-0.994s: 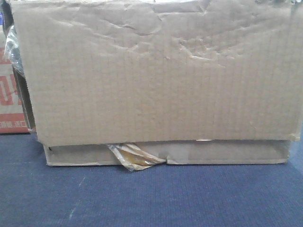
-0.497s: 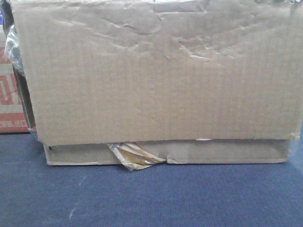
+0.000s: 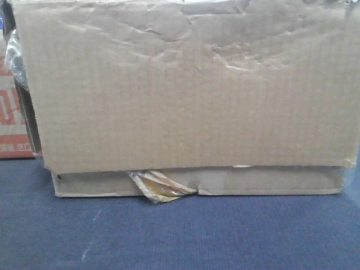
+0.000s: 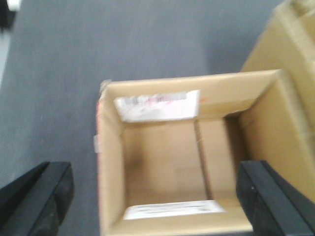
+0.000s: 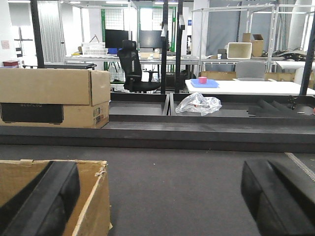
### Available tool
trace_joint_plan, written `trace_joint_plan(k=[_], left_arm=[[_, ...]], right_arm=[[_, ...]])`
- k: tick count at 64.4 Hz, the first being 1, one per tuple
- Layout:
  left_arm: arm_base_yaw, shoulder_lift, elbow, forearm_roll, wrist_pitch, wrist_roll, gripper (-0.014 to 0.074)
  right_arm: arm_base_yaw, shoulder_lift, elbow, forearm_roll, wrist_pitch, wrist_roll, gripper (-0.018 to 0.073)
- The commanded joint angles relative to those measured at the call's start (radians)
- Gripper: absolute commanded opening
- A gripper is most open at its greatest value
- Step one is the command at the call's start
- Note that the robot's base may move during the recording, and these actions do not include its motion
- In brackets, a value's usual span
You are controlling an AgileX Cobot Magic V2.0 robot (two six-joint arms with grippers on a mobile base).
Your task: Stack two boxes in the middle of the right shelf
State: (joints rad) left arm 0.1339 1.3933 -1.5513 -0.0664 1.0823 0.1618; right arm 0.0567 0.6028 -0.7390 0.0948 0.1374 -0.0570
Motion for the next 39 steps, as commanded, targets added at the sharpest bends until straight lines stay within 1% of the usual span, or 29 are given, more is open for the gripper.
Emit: trace_joint_plan(k=[1, 5, 9, 18, 30, 34, 39], left_arm=[[0.058, 0.068, -0.026, -0.025, 0.026, 0.06, 0.0566], [0.083, 0.114, -0.026, -0.025, 0.026, 0.087, 0.0566], [0.093, 0.159, -0.026, -0.025, 0.026, 0.098, 0.0566], [0.093, 0.261, -0.026, -0.015, 0.007, 0.098, 0.0566], [0.093, 0.353, -0.026, -0.017, -0.024, 0.098, 0.0566], [0.093, 0.372, -0.026, -0.017, -0.028, 0.098, 0.0552], [0.093, 0.386, -0.026, -0.019, -0.024, 0.098, 0.0493]], right_arm=[[0.01, 0.003, -0.009, -0.002, -0.025, -0.001, 0.057], [0.012, 0.003, -0.009, -0.002, -0.018, -0.001, 0.057], [0.014, 0.003, -0.009, -0.002, -0.003, -0.001, 0.057], [0.014, 0.003, -0.009, -0.002, 0.028, -0.001, 0.057], [0.014, 0.003, -0.009, -0.002, 0.028, -0.001, 0.057], [0.014, 0.003, -0.009, -0.002, 0.028, -0.001, 0.057], [0.014, 0.003, -0.009, -0.002, 0.028, -0.001, 0.057]])
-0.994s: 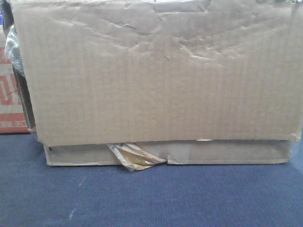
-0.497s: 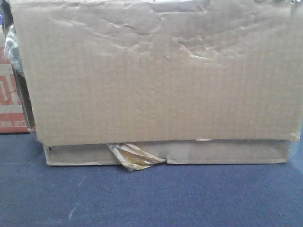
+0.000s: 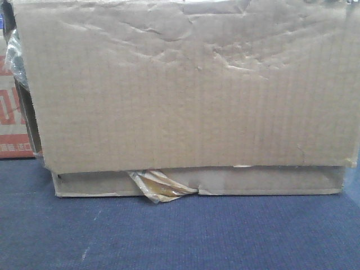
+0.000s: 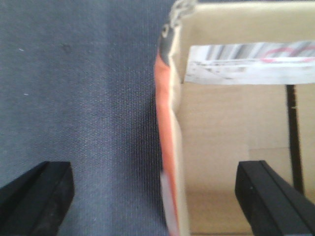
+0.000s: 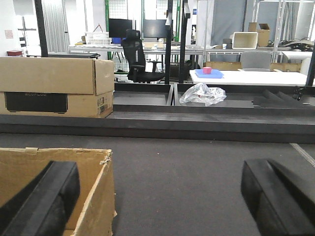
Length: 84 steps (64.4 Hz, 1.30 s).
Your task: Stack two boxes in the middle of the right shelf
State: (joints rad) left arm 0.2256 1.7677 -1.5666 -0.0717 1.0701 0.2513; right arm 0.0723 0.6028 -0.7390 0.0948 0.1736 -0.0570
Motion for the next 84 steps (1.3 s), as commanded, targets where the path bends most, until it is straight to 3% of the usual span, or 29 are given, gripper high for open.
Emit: trace_joint_plan(k=[1, 9, 17, 18, 24, 39, 50, 61, 70, 84], left_arm=[[0.001, 0.014, -0.01, -0.016, -0.012, 0.008, 0.0475], [0.001, 0.014, -0.01, -0.021, -0.012, 0.008, 0.024], [0.001, 0.014, -0.01, -0.021, -0.008, 0.008, -0.0098], [0.001, 0.014, -0.01, -0.021, -0.008, 0.008, -0.011], [0.001, 0.012, -0.01, -0.019, -0.002, 0.005, -0.0111], [0.001, -0.072, -0.035, 0.083, 0.02, -0.13, -0.0111], [0.001, -0.179, -0.145, 0.132, 0.023, -0.186, -0.0111], [-0.023, -0.267, -0.311, 0.117, 0.028, -0.237, -0.0111], [-0.148, -0.291, -0.462, 0.107, 0.05, -0.264, -0.0111], [-0.459, -0.27, -0.567, 0.136, 0.015, -0.387, -0.0111]], right_arm=[[-0.001, 0.003, -0.009, -0.002, -0.009, -0.001, 0.057], [-0.001, 0.003, -0.009, -0.002, -0.009, -0.001, 0.057], [-0.001, 0.003, -0.009, -0.002, -0.009, -0.001, 0.057], [-0.001, 0.003, -0.009, -0.002, -0.009, -0.001, 0.057], [-0.001, 0.003, -0.009, -0.002, -0.009, -0.001, 0.057], [-0.001, 0.003, -0.009, -0.002, -0.009, -0.001, 0.057], [-0.001, 0.003, -0.009, -0.002, -0.009, -0.001, 0.057], [-0.001, 0.003, -0.009, -0.002, -0.009, -0.001, 0.057], [-0.001, 0.004, -0.009, -0.002, -0.009, -0.001, 0.057], [-0.001, 0.006, -0.009, -0.002, -0.007, -0.001, 0.057]])
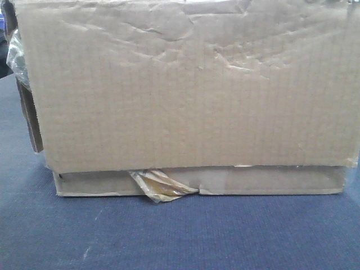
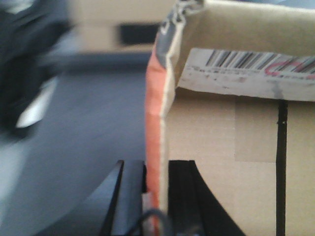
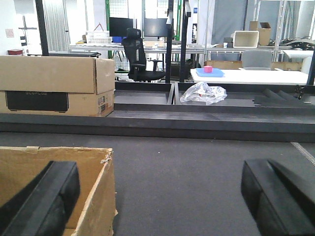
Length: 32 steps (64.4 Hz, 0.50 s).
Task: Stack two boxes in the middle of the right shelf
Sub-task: 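Close both grippers on the box walls and lift the two-box stack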
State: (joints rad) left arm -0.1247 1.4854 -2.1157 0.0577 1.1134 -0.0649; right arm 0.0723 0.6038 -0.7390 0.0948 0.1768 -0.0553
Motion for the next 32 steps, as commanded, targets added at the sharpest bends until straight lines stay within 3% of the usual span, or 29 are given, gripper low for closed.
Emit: trace_joint_plan(k=[1, 7, 14, 32], left_arm=[[-0.128, 0.017, -0.018, 0.015, -0.028, -0.082, -0.0111], [-0.234, 0.059, -0.018, 0.043, -0.024, -0.153, -0.0111], [-0.321, 0.131, -0.018, 0.043, 0.002, -0.18, -0.0111], [-0.371, 0.339, -0.018, 0.037, 0.044, -0.209, -0.0111]], right_arm=[[-0.001, 0.005, -0.009, -0.002, -0.01, -0.003, 0.057], [-0.001, 0.005, -0.009, -0.002, 0.001, -0.003, 0.057], [-0.001, 0.005, -0.009, -0.002, 0.017, -0.003, 0.057], [-0.001, 0.005, -0.009, -0.002, 0.063, -0.003, 0.057]])
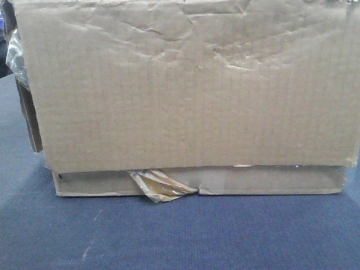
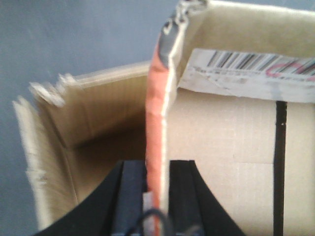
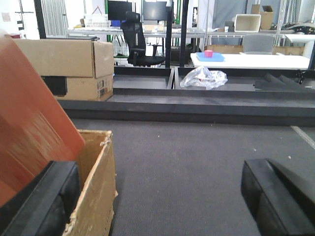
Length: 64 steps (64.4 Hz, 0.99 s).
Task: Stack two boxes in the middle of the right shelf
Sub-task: 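Close both grippers on the box walls and lift the two-box stack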
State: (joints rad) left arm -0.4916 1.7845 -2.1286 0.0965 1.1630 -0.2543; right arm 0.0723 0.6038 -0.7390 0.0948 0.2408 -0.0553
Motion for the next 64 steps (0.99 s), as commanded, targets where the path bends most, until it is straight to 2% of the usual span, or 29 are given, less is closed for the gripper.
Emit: trace_joint_plan(k=[1, 12, 31, 35, 39, 43, 49, 53, 58, 60, 64], left_arm=[[-0.004, 0.048, -0.005, -0.002, -0.001, -0.02, -0.0111], [-0.004, 0.116, -0.005, 0.031, 0.023, -0.02, -0.0111], [-0.002, 0.126, -0.005, 0.056, 0.036, -0.02, -0.011], [-0.002, 0.126, -0.005, 0.056, 0.044, -0.02, -0.0082], [-0.002, 0.126, -0.005, 0.056, 0.044, -0.02, -0.0016], [-0.002, 0.126, -0.005, 0.05, 0.044, -0.02, 0.0094], [-0.002, 0.126, -0.005, 0.048, 0.044, -0.02, 0.0286], [-0.002, 0.122, -0.007, 0.048, 0.044, -0.02, 0.0452], [-0.004, 0.122, -0.025, 0.045, 0.054, -0.02, 0.0588], [-0.004, 0.122, -0.037, 0.043, 0.058, -0.02, 0.0622], [-0.004, 0.116, -0.07, 0.041, 0.058, -0.02, 0.061]], right_arm=[[-0.001, 0.005, -0.009, -0.002, -0.001, -0.003, 0.057], [-0.001, 0.005, -0.009, -0.002, -0.001, -0.003, 0.057], [-0.001, 0.005, -0.009, -0.002, -0.001, -0.003, 0.057], [-0.001, 0.005, -0.009, -0.002, -0.003, -0.003, 0.057], [-0.001, 0.005, -0.009, -0.002, -0.005, -0.003, 0.057], [-0.001, 0.005, -0.009, -0.002, -0.005, -0.003, 0.057], [-0.001, 0.005, -0.009, -0.002, -0.005, -0.003, 0.057], [-0.001, 0.005, -0.009, -0.002, -0.005, -0.003, 0.057], [-0.001, 0.005, -0.009, -0.002, -0.005, -0.003, 0.057], [-0.001, 0.005, -0.009, -0.002, -0.003, -0.003, 0.057], [-0.001, 0.005, -0.025, -0.002, 0.019, -0.003, 0.057]])
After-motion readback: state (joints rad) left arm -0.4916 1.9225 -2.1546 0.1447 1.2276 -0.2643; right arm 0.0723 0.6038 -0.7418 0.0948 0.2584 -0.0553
